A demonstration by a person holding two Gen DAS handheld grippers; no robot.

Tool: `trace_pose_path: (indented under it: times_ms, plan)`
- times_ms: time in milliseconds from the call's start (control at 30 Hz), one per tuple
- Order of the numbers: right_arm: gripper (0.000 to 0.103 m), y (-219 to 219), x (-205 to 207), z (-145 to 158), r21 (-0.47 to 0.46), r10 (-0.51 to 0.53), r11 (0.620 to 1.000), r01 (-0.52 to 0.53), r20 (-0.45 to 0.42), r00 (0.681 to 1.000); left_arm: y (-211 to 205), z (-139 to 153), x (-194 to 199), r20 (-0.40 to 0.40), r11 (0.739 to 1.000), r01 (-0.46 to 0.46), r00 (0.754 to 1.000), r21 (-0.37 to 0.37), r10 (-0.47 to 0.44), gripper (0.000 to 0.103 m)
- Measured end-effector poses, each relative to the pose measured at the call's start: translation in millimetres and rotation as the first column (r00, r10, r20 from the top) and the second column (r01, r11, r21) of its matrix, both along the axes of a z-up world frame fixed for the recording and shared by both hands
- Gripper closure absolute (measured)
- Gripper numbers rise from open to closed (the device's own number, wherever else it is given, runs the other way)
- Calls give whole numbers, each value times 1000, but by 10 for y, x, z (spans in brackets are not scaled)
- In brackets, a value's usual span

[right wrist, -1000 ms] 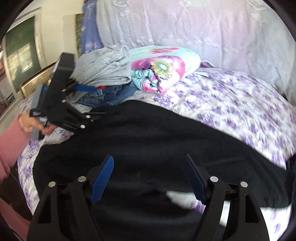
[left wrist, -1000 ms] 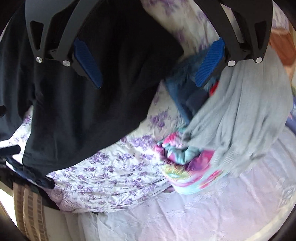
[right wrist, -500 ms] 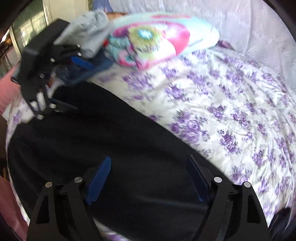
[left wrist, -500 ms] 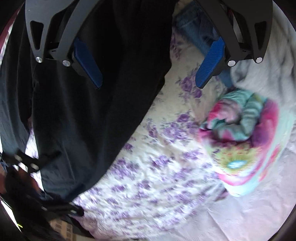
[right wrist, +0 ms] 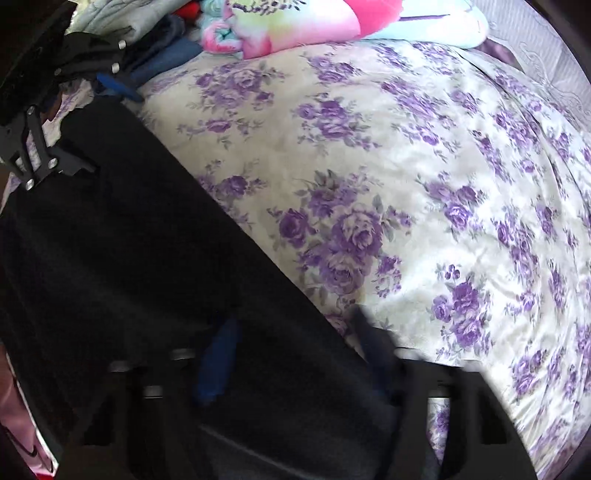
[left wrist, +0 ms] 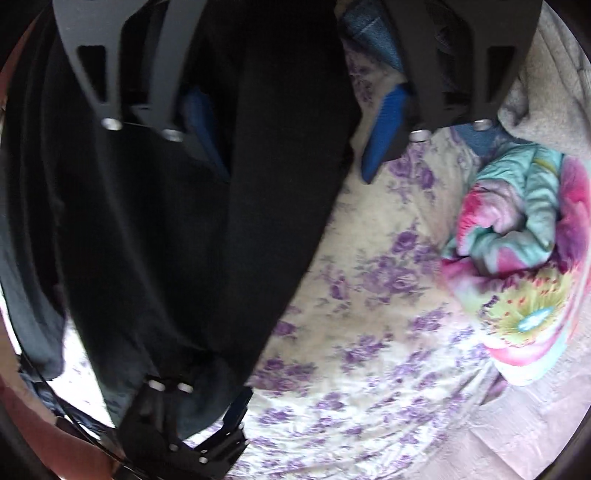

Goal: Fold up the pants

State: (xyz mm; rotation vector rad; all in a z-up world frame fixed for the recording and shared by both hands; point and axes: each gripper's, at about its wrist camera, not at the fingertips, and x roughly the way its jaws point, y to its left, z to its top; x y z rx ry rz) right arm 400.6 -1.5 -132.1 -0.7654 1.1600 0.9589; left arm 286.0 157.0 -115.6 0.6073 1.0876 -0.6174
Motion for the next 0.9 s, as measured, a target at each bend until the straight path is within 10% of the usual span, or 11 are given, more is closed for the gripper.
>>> trace_pose_path:
  times_ms: [33,133,667,900]
  plan:
    - [86,-7,-11,29,-8,0,1000,0,-1,1000,-3,17,-6,-3,1000,7,1000,0,-7,55]
    - [97,-32,-83,103,-28,-4,1000,4,23,1000,23,124,-10,12,1000,7,1000,10,-7,68]
    - [99,-441,-1756,1522,-9,42,999,-42,381,924,-145,1275,-1222,334,995,37,940,97,-67,84]
    - [99,-565,-3029,1130,-77,167,986,-149,385,908,-227,1348,-2569,411,989,132,900,64,-146,82]
